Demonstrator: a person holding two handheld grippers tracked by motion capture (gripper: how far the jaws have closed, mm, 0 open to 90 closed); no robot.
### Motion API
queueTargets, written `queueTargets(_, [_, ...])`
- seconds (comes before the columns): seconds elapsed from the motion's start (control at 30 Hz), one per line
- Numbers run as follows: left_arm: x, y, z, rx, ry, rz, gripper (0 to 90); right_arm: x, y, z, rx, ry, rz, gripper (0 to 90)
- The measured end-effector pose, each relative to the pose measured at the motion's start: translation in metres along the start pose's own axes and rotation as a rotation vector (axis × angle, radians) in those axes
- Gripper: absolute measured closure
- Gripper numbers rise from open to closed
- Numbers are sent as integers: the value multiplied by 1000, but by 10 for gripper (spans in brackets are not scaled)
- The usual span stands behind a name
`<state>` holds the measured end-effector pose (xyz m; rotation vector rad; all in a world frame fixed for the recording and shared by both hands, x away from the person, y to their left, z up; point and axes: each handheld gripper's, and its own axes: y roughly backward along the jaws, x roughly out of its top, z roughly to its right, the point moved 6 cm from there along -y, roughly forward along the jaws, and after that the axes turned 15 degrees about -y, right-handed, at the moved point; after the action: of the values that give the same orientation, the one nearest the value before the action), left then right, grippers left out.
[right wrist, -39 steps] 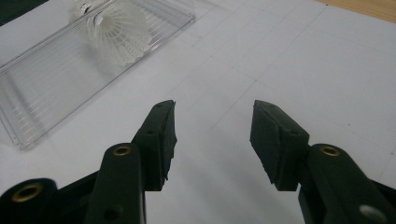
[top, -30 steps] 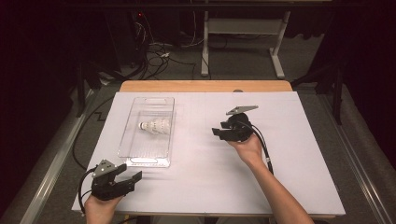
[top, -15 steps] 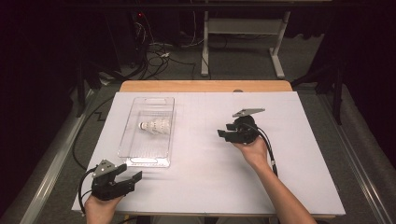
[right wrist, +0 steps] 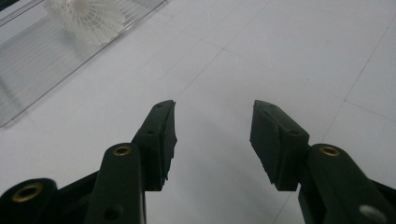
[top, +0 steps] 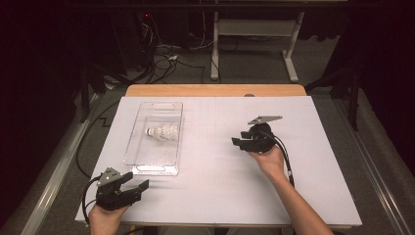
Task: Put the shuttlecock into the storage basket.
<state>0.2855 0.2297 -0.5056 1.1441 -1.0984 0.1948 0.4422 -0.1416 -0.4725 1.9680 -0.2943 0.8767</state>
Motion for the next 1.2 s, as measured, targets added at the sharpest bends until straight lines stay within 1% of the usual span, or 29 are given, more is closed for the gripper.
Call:
queueTargets(0.17, [0, 0, 0, 1, 1, 1, 303, -2, 2, 3, 0, -1, 4, 509])
queueTargets(0.53, [0, 0, -1, 2, 5, 0, 302, -8, 11, 12, -6, -21, 15, 509])
queueTargets(0.57, [0, 0, -1, 2, 5, 0, 302, -8, 11, 12, -5, -17, 17, 508])
queueTargets(1.0, [0, 0, 0, 3, 6, 1, 302, -16, 22, 24, -15, -46, 30, 502])
queueTargets(1.2, [0, 1, 0, 3, 6, 1, 302, -20, 27, 29, -22, -48, 33, 499])
